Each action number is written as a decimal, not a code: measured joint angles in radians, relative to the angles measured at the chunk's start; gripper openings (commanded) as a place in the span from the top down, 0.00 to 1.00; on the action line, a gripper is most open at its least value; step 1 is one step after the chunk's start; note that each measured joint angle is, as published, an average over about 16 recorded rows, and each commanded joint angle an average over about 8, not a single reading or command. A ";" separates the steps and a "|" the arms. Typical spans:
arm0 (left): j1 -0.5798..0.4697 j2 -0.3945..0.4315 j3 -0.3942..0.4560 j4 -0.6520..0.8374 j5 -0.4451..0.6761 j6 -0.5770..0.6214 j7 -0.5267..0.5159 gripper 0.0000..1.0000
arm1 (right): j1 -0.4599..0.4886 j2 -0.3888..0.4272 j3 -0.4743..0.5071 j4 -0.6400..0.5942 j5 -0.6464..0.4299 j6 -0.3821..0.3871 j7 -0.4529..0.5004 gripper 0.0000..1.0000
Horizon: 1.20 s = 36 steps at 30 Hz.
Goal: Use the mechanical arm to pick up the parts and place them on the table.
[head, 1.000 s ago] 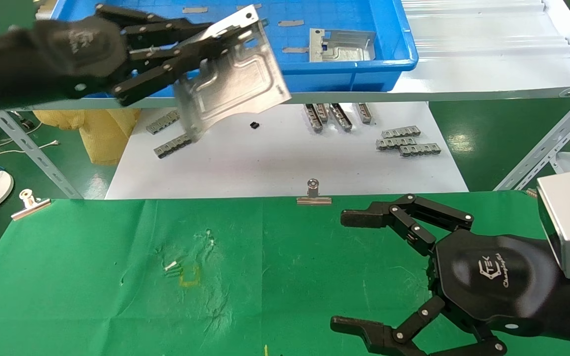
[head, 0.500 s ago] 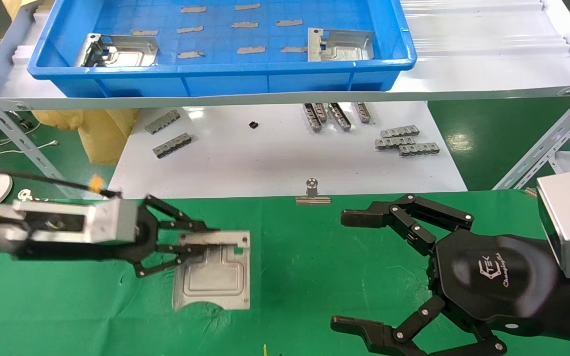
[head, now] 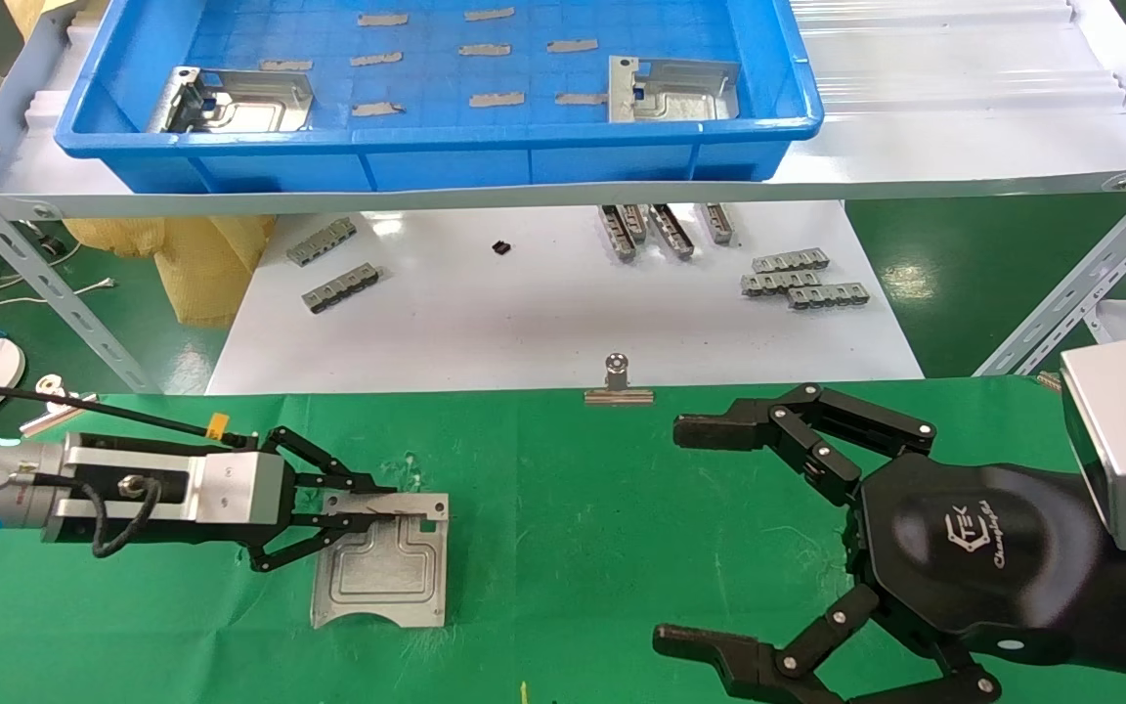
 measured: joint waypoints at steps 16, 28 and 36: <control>-0.034 0.021 -0.021 0.128 -0.026 -0.006 -0.003 0.00 | 0.000 0.000 0.000 0.000 0.000 0.000 0.000 0.00; -0.031 0.013 -0.089 0.214 -0.126 0.059 -0.143 0.00 | 0.000 0.000 0.000 0.000 0.000 0.000 0.000 0.00; -0.018 0.009 -0.105 0.213 -0.147 0.071 -0.172 0.00 | 0.000 0.000 0.000 0.000 0.000 0.000 0.000 0.00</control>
